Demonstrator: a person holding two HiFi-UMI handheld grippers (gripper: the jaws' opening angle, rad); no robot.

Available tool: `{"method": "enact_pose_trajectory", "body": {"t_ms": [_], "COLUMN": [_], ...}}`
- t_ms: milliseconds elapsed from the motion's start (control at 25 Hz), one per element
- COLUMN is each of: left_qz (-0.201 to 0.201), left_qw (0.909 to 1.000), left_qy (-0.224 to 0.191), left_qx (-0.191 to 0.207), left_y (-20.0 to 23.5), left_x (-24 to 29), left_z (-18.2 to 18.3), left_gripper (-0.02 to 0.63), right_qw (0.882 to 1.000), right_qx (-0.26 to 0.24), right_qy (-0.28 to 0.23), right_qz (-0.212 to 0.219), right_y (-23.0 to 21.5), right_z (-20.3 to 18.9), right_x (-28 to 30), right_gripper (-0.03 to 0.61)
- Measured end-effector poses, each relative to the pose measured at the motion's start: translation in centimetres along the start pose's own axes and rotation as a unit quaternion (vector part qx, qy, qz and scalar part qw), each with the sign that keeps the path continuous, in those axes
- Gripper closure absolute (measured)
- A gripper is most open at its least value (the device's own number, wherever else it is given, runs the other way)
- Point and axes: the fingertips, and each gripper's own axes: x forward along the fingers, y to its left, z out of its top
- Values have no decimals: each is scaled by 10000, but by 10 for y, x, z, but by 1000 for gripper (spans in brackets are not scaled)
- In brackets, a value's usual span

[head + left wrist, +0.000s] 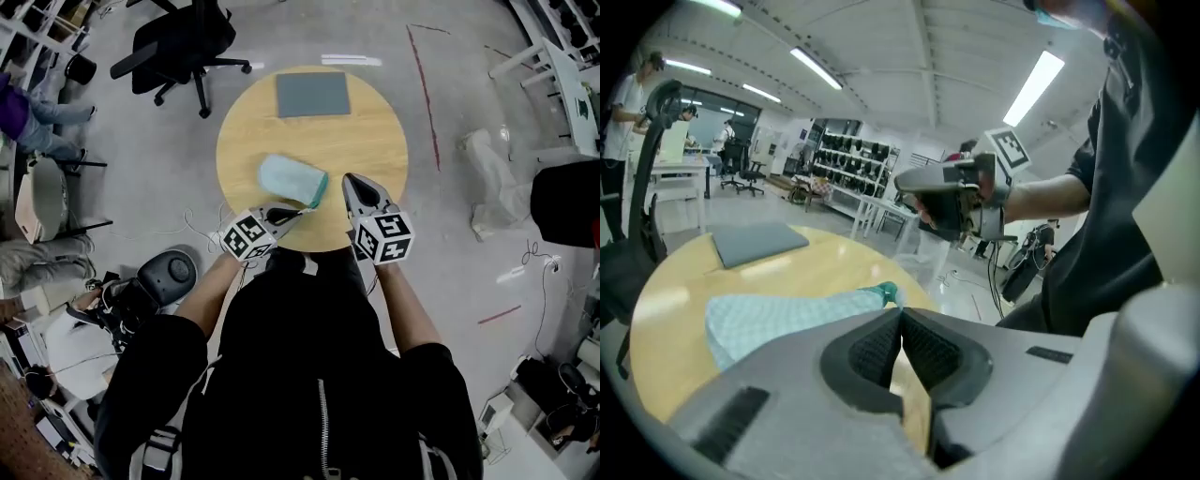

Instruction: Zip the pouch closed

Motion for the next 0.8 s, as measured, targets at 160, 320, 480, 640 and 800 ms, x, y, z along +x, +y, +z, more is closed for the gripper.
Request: {"method": "enact_pose_trajectory", "body": {"t_ms": [160,320,480,640,800], "left_qz": [35,182,326,416,444], "left_qw": [9994,9973,9946,9910,9871], "left_qy": [-280,-524,-713,-841,-922], "left_qx": [198,474,685,951,1233], "left_y": [14,27,40,46,41], "left_x": [-20,-41,-60,-74,-82], "left_z": [43,81,110,135,156], "left_gripper": [609,609,609,609,609], "right_qw": [9998,9992,9984,9972,9955], "right_qx": [-78,-140,-252,-322,-372], "right_qy": [-25,-72,-122,-275,-349], "right_qz": [167,366,493,613,800], "right_y": [9,19,25,30,36], "right_z": [10,20,32,49,60], "right_x": [3,7,12,14,14], "right_gripper": [575,575,575,575,575]}}
